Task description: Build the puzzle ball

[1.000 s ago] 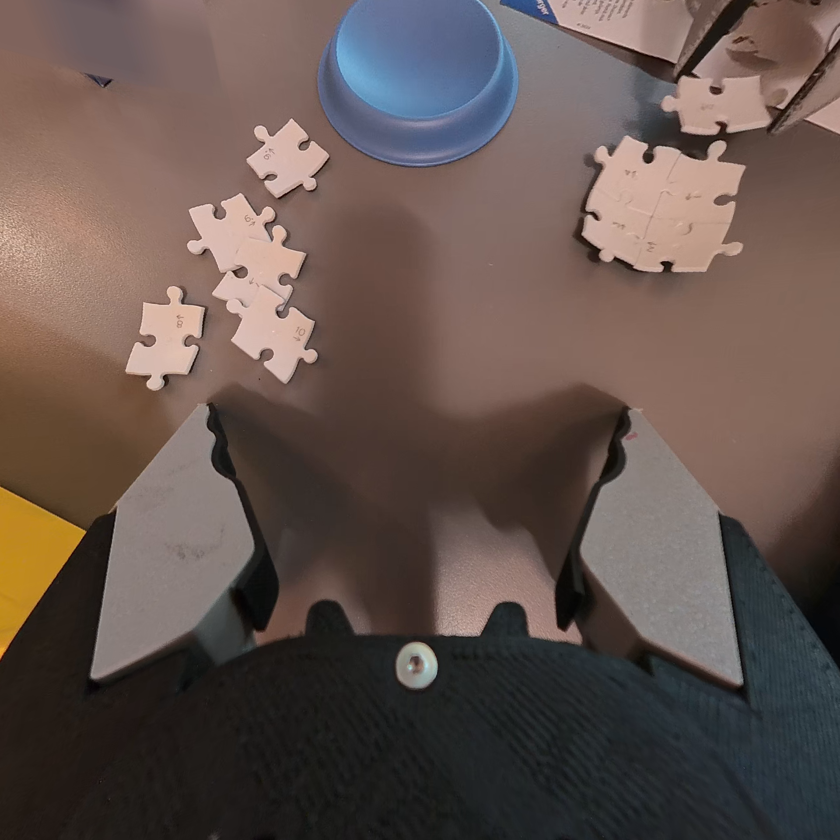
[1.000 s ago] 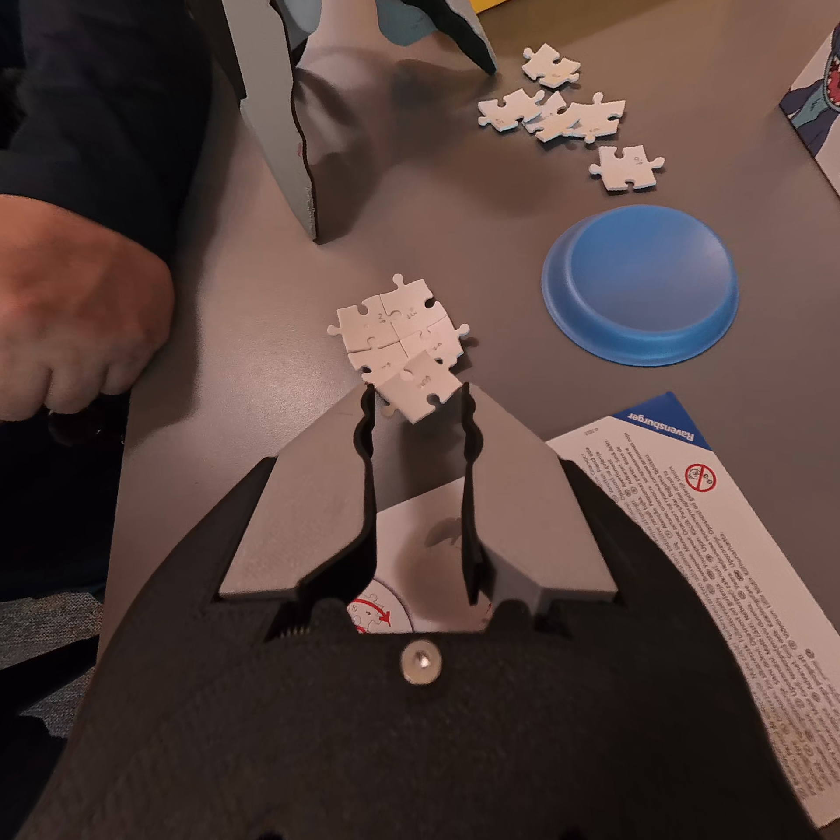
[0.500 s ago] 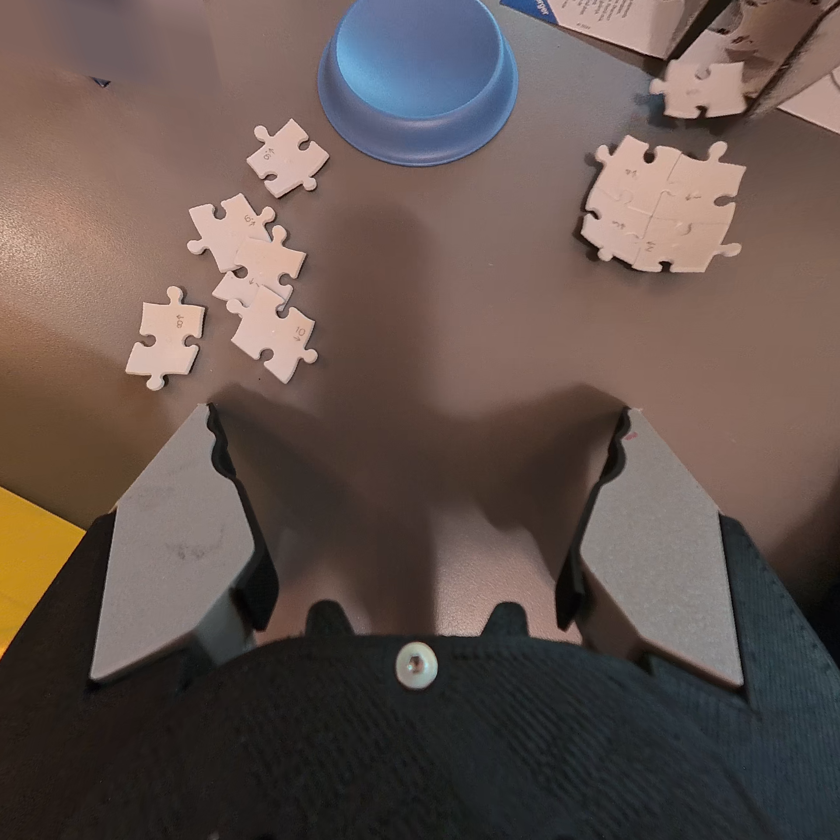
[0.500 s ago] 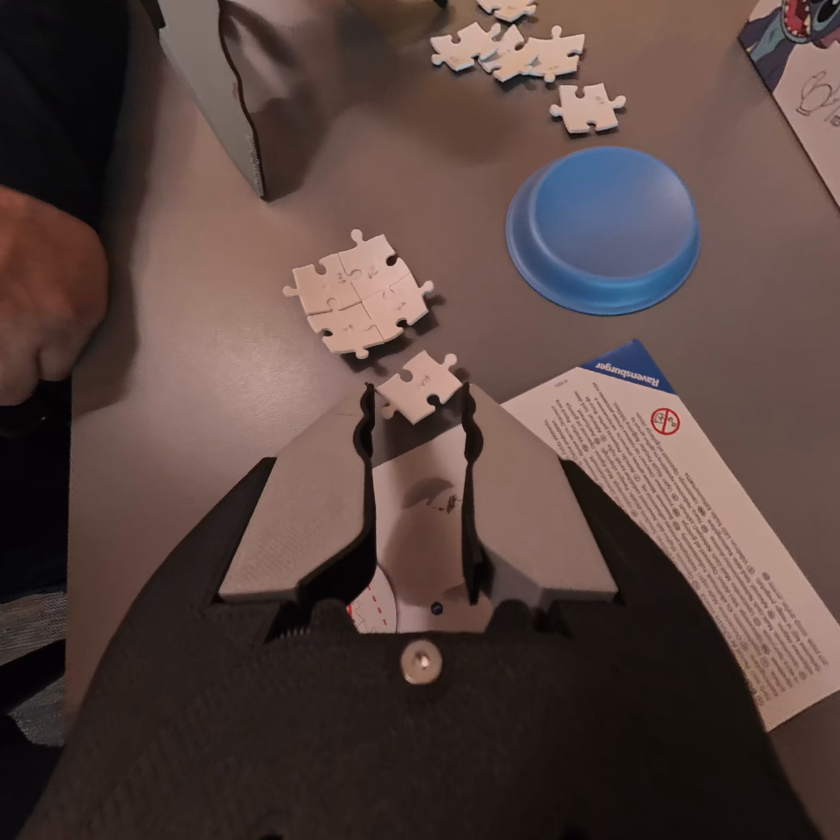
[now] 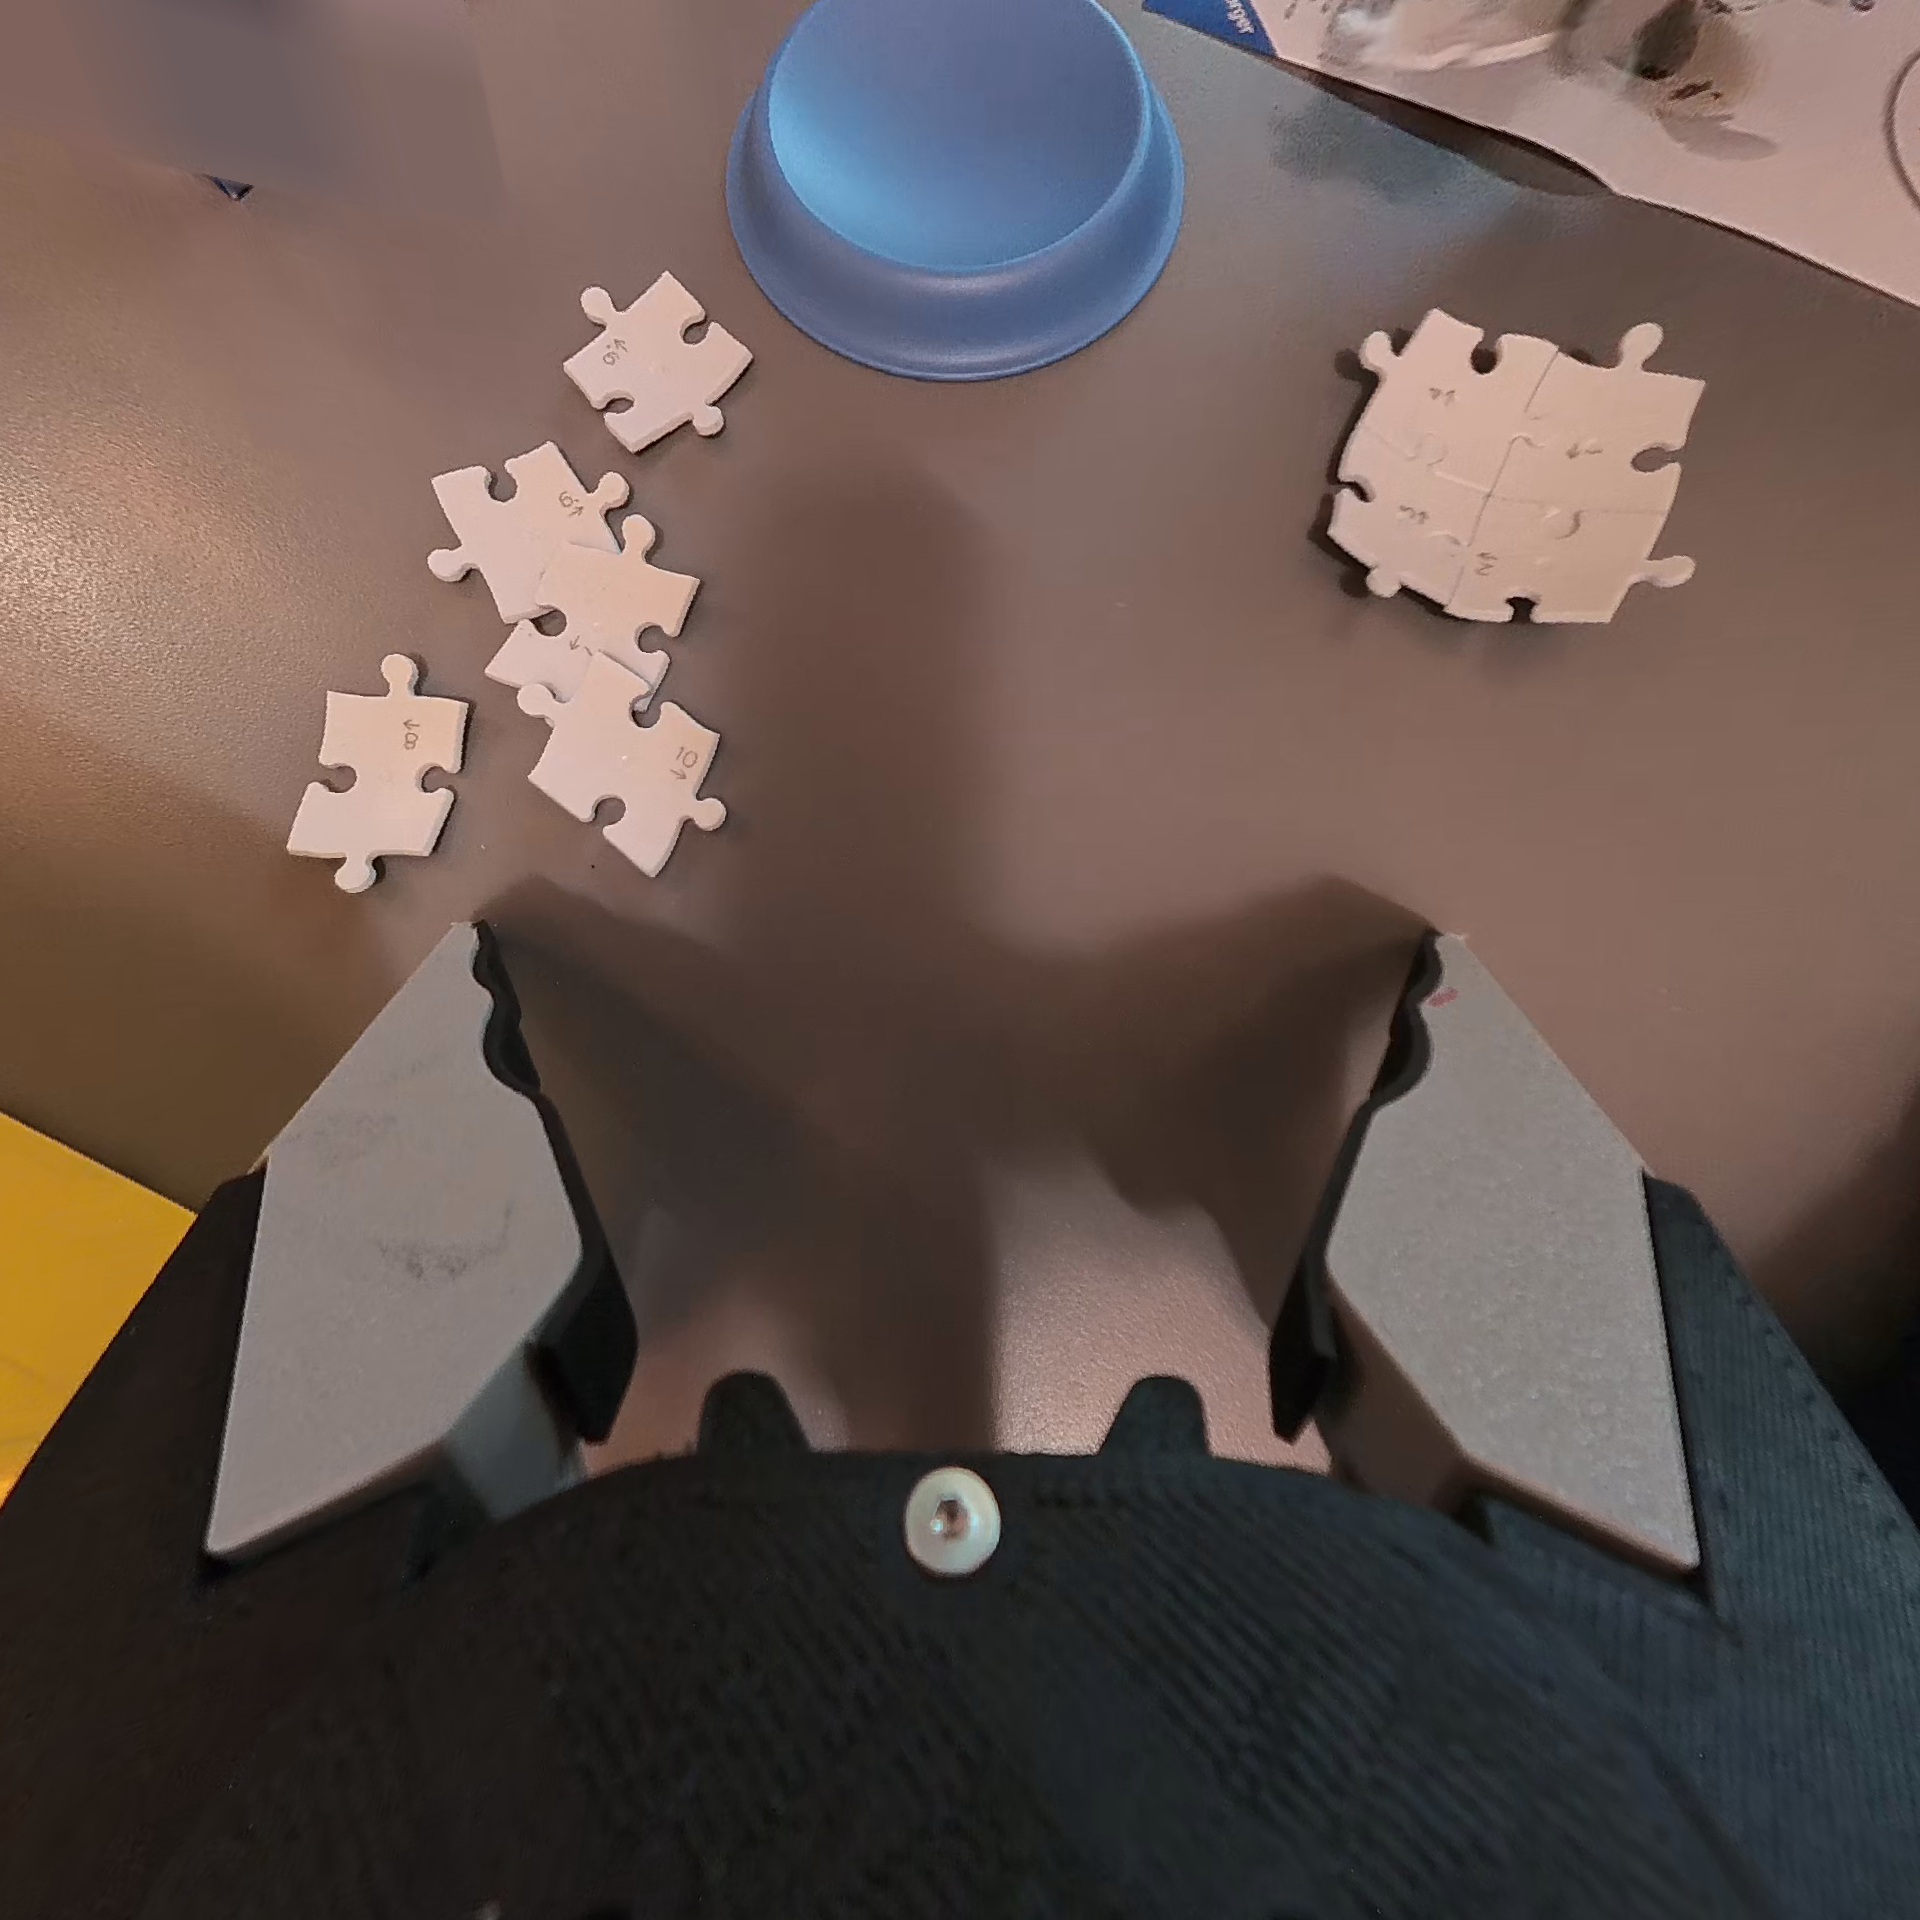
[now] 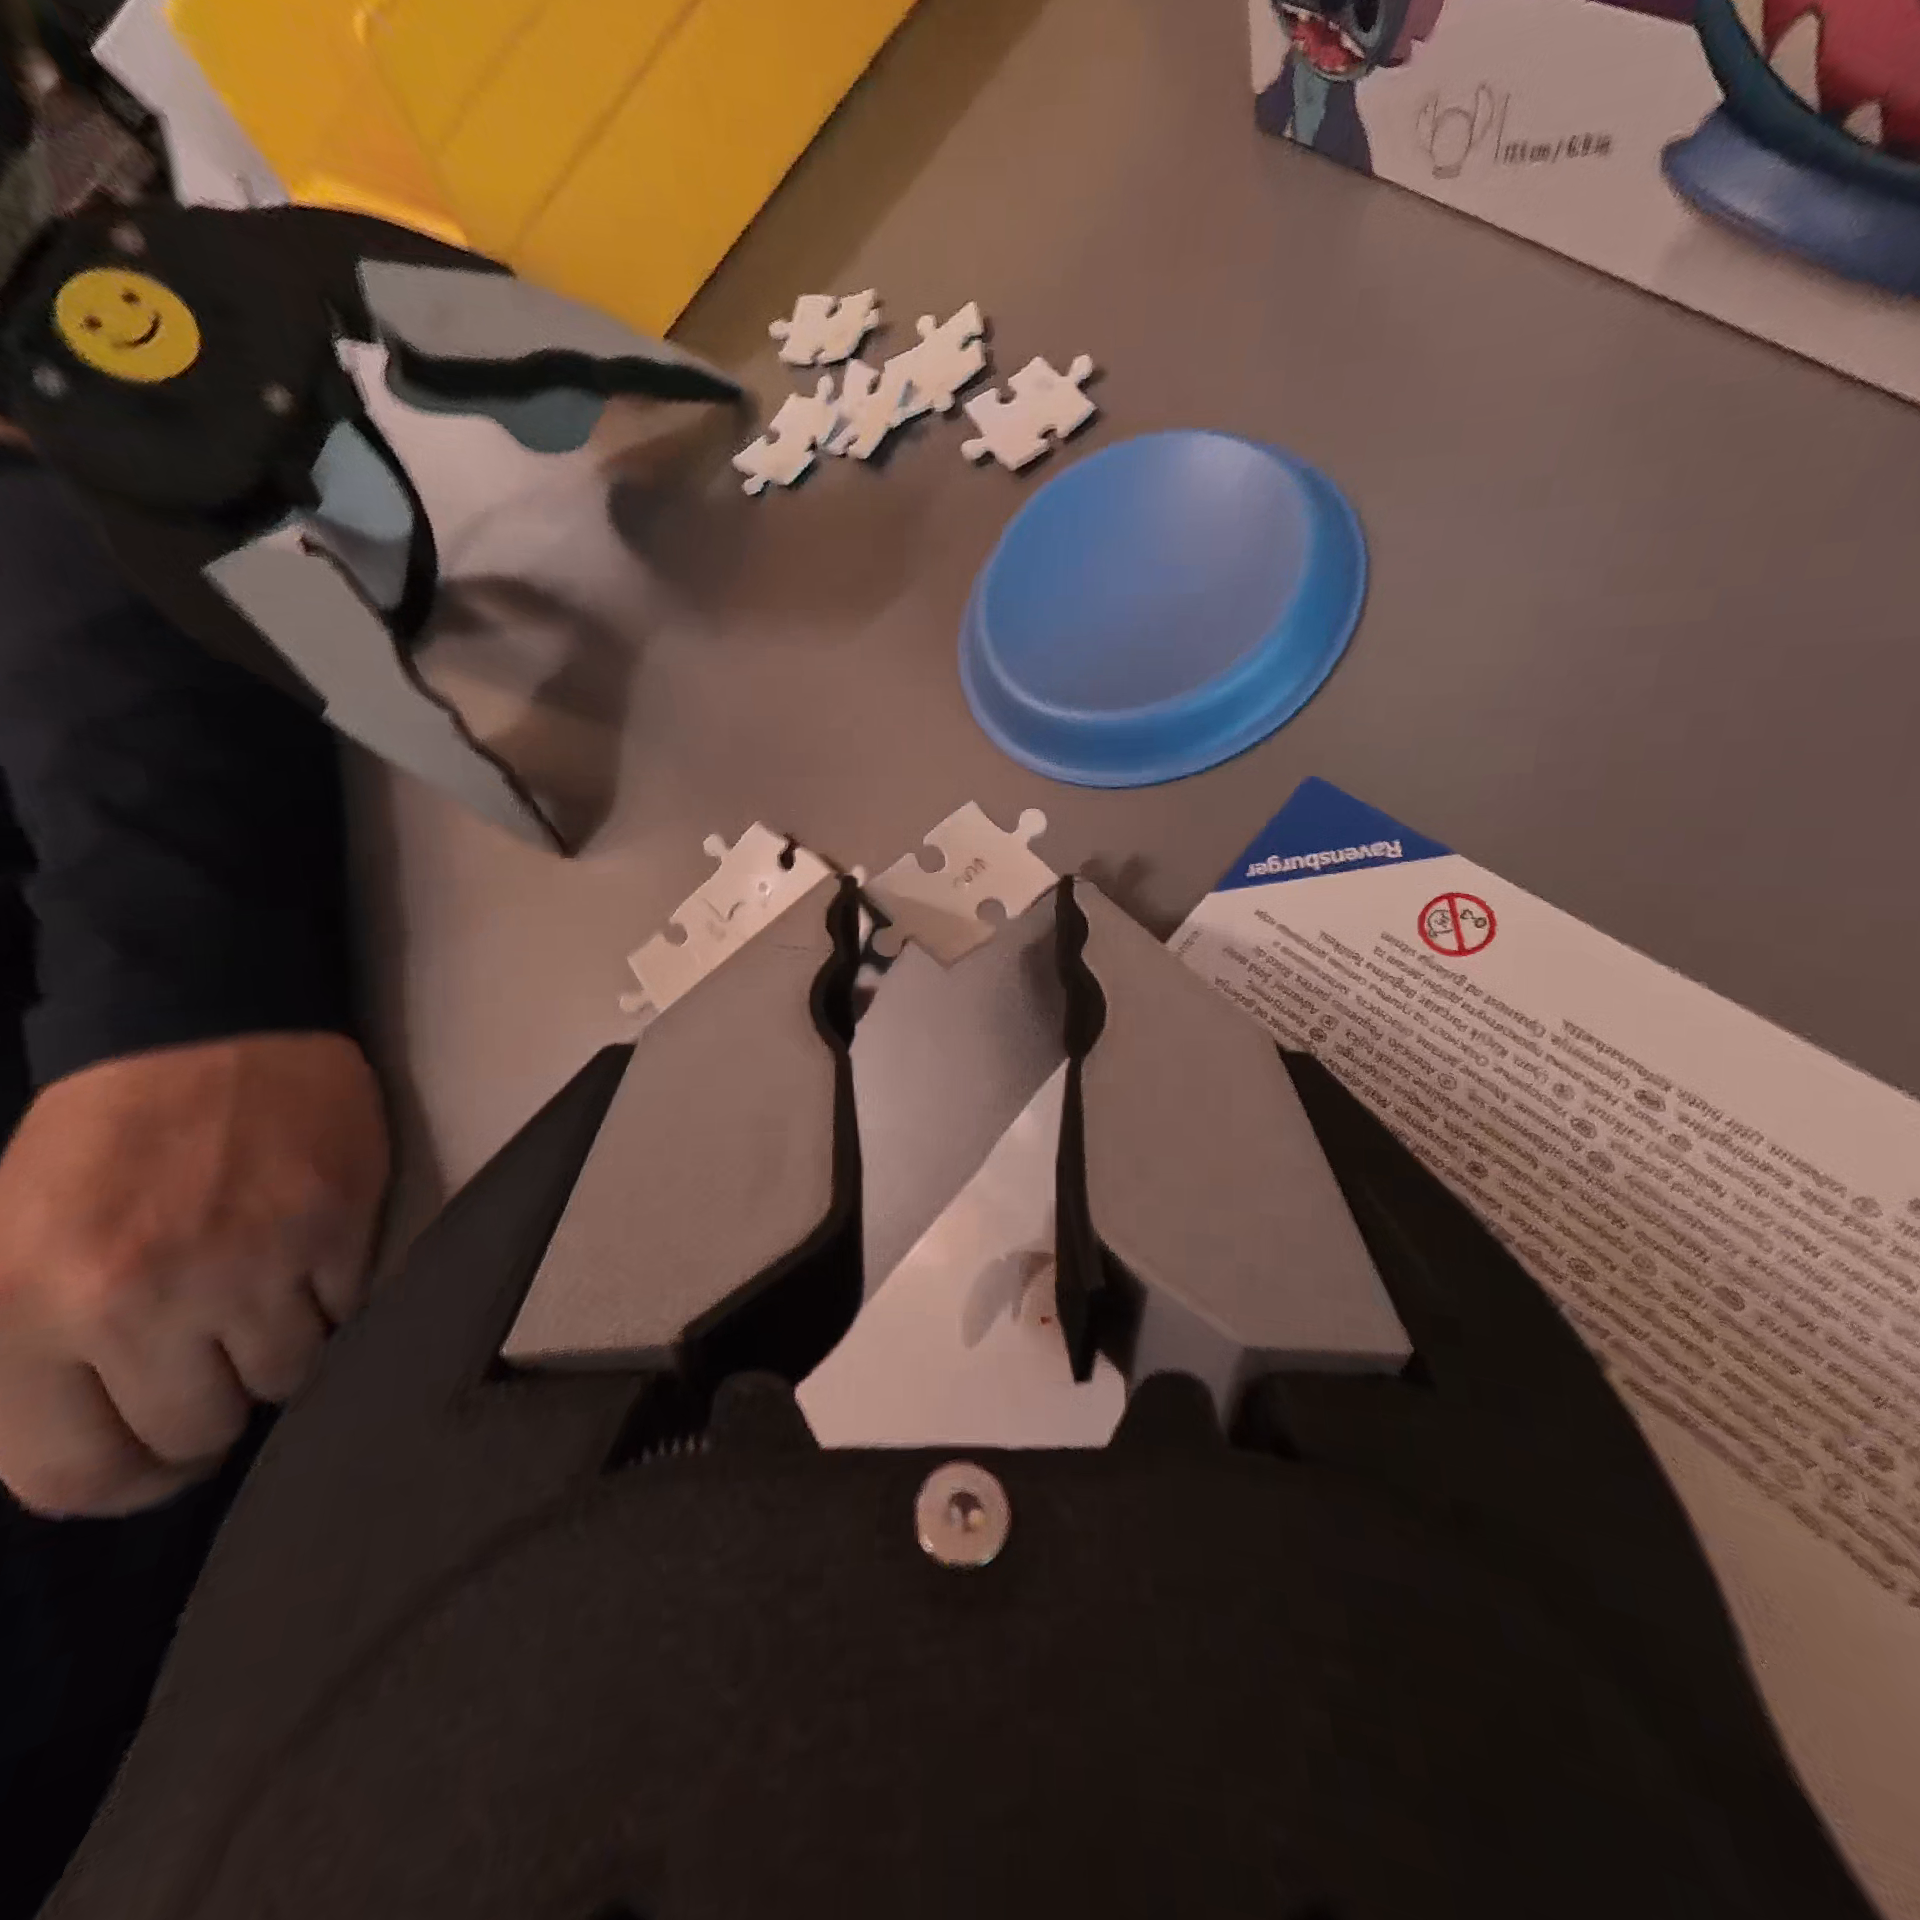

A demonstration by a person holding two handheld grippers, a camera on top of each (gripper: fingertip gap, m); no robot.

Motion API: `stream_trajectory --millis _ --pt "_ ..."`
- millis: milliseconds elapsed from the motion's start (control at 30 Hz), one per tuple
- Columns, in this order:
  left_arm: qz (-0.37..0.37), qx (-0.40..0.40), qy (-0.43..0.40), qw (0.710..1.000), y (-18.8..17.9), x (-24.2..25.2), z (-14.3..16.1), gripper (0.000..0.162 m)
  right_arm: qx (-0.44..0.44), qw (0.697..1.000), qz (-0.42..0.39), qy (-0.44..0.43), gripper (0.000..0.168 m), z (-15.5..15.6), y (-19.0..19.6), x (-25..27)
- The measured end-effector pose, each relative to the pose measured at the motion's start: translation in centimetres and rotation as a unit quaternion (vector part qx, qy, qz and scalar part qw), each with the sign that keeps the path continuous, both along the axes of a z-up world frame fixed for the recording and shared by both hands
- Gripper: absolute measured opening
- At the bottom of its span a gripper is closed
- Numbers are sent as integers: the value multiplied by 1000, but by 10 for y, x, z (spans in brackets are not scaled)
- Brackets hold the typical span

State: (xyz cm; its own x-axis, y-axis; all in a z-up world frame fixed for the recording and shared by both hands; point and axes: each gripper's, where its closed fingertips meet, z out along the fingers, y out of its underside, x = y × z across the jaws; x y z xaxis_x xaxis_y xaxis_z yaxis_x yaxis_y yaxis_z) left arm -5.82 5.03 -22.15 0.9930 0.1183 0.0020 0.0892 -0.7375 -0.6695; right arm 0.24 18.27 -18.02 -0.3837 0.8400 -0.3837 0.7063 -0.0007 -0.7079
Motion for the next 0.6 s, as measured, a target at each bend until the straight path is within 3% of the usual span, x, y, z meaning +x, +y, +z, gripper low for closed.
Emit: stream_trajectory --millis 233,367,600 --pt "0 0 0 1000 0 0 0 158 -11 995 -48 -87 35 -12 -22 -2" --pt "0 0 0 1000 0 0 0 159 86 987 -101 -89 35 -13 -7 0" --pt "0 0 0 1000 0 0 0 159 123 980 -128 -89 35 -3 -13 10"
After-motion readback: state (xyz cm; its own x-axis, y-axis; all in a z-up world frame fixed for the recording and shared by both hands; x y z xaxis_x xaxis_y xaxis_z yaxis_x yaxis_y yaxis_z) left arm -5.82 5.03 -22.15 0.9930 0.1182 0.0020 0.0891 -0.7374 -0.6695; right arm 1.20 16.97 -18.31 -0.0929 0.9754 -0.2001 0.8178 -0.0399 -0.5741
